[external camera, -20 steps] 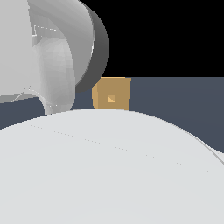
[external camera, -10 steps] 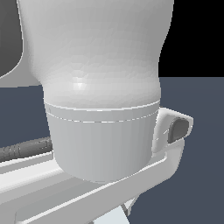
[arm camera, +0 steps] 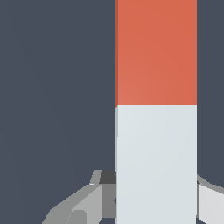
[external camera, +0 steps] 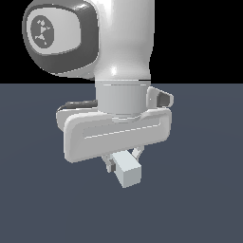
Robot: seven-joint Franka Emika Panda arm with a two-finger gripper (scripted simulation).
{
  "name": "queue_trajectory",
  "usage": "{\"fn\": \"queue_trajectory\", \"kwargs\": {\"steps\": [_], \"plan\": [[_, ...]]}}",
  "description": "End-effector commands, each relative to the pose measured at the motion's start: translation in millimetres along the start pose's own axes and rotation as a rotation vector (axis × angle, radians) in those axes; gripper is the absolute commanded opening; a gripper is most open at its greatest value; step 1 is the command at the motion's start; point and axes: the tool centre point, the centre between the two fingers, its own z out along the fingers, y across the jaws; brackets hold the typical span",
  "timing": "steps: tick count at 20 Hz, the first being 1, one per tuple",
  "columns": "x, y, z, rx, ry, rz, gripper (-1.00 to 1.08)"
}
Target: Insert the peg into the horizontal hole in a box.
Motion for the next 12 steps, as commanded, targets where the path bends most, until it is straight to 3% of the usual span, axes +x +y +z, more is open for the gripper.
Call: {"fn": "queue_trajectory", "kwargs": {"steps": [1,12], "plan": [[26.1,15.4,-5.7,-0.002,-0.001,0.011,-1.0],[134.0,84.8,-25.2,-0.002,-0.002,0.057,-1.0]]}}
